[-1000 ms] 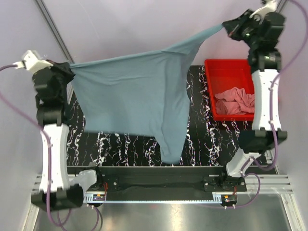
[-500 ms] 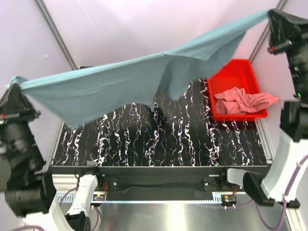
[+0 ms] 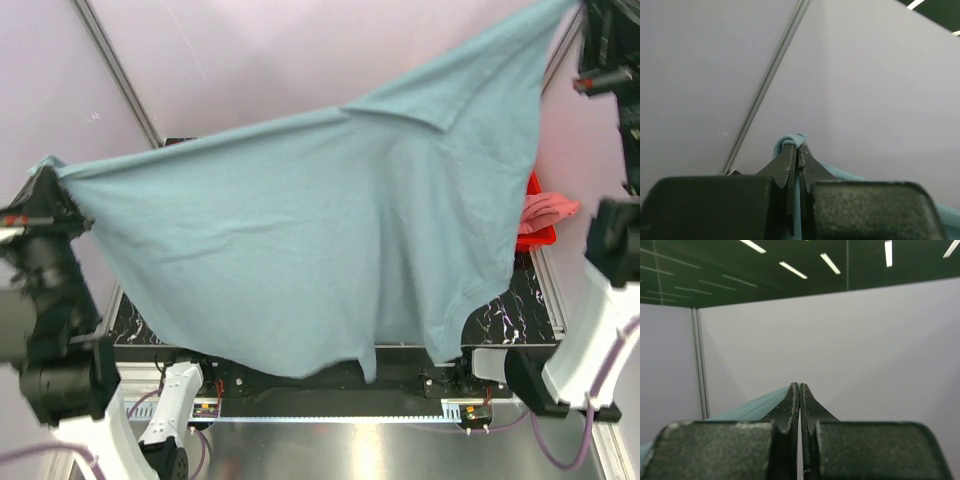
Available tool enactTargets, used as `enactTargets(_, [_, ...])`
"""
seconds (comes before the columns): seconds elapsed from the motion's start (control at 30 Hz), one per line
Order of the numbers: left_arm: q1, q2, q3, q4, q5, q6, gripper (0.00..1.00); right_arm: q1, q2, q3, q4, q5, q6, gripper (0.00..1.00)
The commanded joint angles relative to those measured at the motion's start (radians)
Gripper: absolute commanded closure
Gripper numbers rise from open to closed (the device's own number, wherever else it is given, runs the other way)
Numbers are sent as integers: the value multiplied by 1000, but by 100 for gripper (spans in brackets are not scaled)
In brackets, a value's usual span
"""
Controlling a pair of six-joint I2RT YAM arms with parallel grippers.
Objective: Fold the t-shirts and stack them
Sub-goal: Flatten the tshirt out
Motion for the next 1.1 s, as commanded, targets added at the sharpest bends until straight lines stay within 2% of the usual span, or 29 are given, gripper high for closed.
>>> enactTargets(0.0, [8,91,-82,125,-68,20,100,-13,139,-96,107,16,71,100])
enactTargets(0.17, [10,165,-295,301,-66,5,100,-13,223,-273,230,-36,140,100])
enactTargets(0.23, [10,191,-383,368,-63,-3,100,-11,275,-374,345,-57,163,100])
enactTargets(0.27, [10,229,-461,397,-62,-12,100,-8,298,-405,371,-67,179,100])
enactTargets(0.33, [8,284,-518,471,-48,-23,100,6,381,-468,420,-76,183,100])
enactTargets(0.43, [8,430,-637,578,-31,-51,100,23,522,-525,484,-93,182,100])
enactTargets(0.47, [10,532,-660,618,-28,-57,100,36,566,-525,492,-99,179,100])
enactTargets(0.53, [16,660,-633,644,-19,-72,100,47,718,-471,486,-131,176,100])
enactTargets(0.57, [21,793,-601,624,5,-75,100,55,772,-395,471,-139,177,100])
enactTargets(0.6, [21,859,-531,621,19,-69,100,58,882,-340,411,-145,176,100])
enactTargets(0.63, [22,977,-495,618,27,-72,100,61,939,-278,377,-148,168,100])
enactTargets(0.67, [31,1030,-451,618,39,-75,100,63,997,-212,342,-148,170,100])
enactTargets(0.7, [34,1079,-413,613,62,-72,100,63,1051,-69,272,-157,173,100])
enactTargets(0.77, [44,1199,-287,592,72,-62,100,63,1217,91,183,-154,174,100])
enactTargets(0.8, [48,1232,-247,577,79,-64,100,63,1313,247,118,-145,182,100])
enactTargets(0.87, [60,1308,-144,555,85,-71,100,63,1383,358,96,-134,219,100])
enactTargets(0.93, [71,1352,-90,544,104,-83,100,63,1395,367,156,-125,266,100])
enactTargets(1.0, [80,1366,-40,543,147,-95,100,64,1342,269,261,-114,288,100])
enactTargets(1.07, [80,1360,-9,529,176,-101,100,64,1303,212,293,-95,295,100])
